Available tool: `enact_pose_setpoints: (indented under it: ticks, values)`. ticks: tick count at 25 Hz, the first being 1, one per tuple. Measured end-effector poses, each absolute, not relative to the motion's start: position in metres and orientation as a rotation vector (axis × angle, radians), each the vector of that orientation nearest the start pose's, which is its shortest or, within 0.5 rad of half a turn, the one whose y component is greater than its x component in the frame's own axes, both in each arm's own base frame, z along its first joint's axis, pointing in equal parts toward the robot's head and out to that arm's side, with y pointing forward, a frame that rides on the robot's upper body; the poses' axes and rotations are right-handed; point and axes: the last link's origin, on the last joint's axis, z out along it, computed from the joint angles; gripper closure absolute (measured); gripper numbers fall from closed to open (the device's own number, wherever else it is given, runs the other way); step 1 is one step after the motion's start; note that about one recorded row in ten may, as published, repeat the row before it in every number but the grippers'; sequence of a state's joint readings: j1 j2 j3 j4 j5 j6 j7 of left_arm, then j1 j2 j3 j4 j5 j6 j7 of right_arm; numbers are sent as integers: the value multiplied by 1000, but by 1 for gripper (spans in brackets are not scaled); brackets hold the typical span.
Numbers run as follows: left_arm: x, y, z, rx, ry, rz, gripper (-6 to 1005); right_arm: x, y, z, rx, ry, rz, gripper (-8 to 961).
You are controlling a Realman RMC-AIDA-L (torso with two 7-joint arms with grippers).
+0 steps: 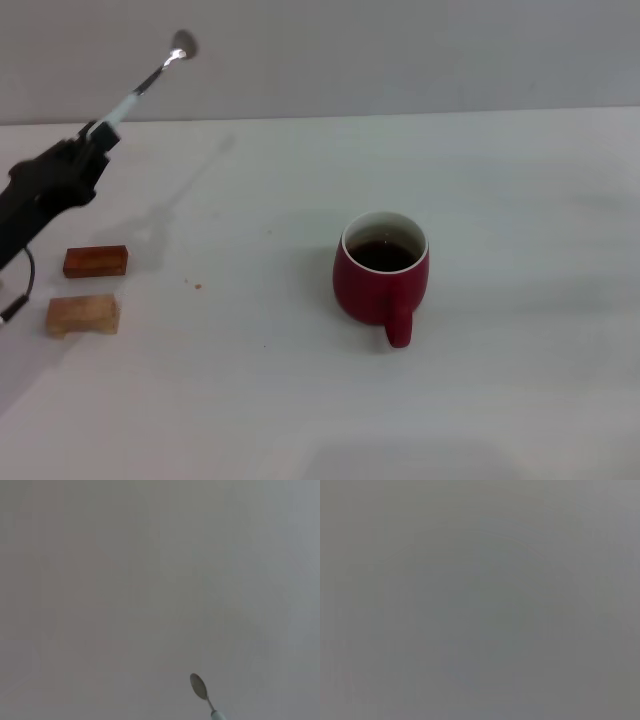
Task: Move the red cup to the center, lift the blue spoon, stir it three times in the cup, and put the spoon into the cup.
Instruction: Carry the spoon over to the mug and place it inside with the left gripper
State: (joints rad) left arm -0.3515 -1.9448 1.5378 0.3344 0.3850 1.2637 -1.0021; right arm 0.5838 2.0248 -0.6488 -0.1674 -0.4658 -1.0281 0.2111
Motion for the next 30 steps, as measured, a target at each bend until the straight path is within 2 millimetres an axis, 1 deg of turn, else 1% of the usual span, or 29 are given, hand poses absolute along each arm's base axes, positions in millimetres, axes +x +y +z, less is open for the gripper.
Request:
enact_pose_setpoints:
  ticks: [5, 7, 9, 10, 14, 18, 22, 26, 30]
  values:
    - [-291, 347, 51, -2085, -828, -1157, 858, 351, 389, 94, -1272, 514, 625, 490]
    - [-286, 350, 56, -2144, -845, -1134, 858, 352, 388, 94, -1271, 518, 623, 490]
    - [-276, 354, 65, -2252, -873, -1067, 858, 353, 387, 93, -1272, 523, 621, 490]
    - [-276, 354, 65, -2252, -873, -1067, 858, 354, 387, 93, -1271, 525, 621, 491]
    - [-266, 356, 78, -2356, -910, -991, 858, 360, 381, 95, -1254, 533, 606, 491]
    - [-259, 355, 94, -2396, -923, -976, 858, 376, 369, 108, -1183, 551, 592, 491]
    - [-252, 357, 97, -2419, -911, -980, 858, 384, 362, 114, -1143, 564, 584, 491]
    - [-243, 363, 91, -2457, -898, -965, 858, 384, 361, 113, -1143, 566, 584, 492]
    - [-231, 369, 83, -2512, -896, -909, 858, 384, 360, 111, -1146, 570, 582, 492]
